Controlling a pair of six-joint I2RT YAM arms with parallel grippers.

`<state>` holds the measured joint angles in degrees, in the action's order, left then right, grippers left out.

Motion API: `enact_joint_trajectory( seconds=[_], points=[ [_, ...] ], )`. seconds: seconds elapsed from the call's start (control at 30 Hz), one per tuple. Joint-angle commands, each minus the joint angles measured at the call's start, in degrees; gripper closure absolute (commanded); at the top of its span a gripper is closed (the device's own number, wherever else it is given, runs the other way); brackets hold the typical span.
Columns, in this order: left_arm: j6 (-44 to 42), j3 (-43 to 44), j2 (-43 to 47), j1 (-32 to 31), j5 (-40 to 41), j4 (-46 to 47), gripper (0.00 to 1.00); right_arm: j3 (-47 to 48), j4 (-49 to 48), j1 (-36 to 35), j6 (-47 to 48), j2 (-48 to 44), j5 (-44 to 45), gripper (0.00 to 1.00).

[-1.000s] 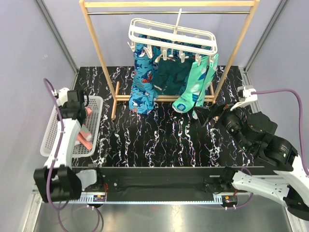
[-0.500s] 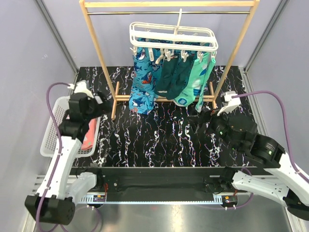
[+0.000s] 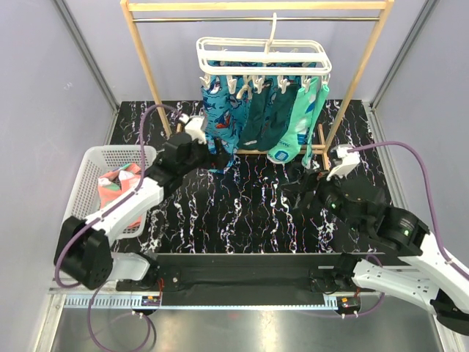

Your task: Remove the socks clipped to the hanger

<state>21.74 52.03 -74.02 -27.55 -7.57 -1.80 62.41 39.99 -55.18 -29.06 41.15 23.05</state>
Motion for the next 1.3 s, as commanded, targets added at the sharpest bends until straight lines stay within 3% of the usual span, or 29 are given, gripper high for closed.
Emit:
enact_joint_trajectory(
  seconds=[0.0,0.33,0.43,0.47,0.6,0.73,0.93,1.03,1.27],
  points=[
    [-4.8,6.8,-2.7,-3.9,1.7,17.4,0.10,2.2,2.1,-0.3,-2.2,-2.2,1.8,0.00],
    [-9.3,17.1,-16.4,-9.0,3.8,19.0,0.14,5.4,7.6,-0.3,-4.8,-4.8,0.9,0.00],
    [-9.6,18.9,-19.0,-9.5,5.2,19.1,0.24,5.7,7.9,-0.3,-4.9,-5.5,1.0,0.00],
    [-9.6,19.2,-19.4,-9.5,5.5,19.0,0.30,5.8,8.1,-0.4,-5.0,-5.6,1.1,0.00],
    [-9.7,17.9,-18.9,-10.2,7.2,19.8,0.76,5.9,8.4,-0.4,-5.0,-5.6,1.3,0.00],
    [-10.7,16.9,-16.6,-10.8,7.5,18.5,1.00,4.5,7.1,-0.3,-5.0,-5.1,1.1,0.00],
    [-12.2,15.4,-12.3,-13.5,11.5,15.5,1.00,6.3,5.7,-0.3,-4.8,-0.9,1.4,0.00],
    [-12.2,12.8,-9.0,-15.9,15.1,16.0,1.00,13.1,7.6,-0.3,-3.9,3.9,7.1,0.02],
    [-15.2,9.5,-6.1,-24.5,23.5,16.7,1.00,32.3,4.7,-0.4,6.4,18.9,14.0,0.20]
  ],
)
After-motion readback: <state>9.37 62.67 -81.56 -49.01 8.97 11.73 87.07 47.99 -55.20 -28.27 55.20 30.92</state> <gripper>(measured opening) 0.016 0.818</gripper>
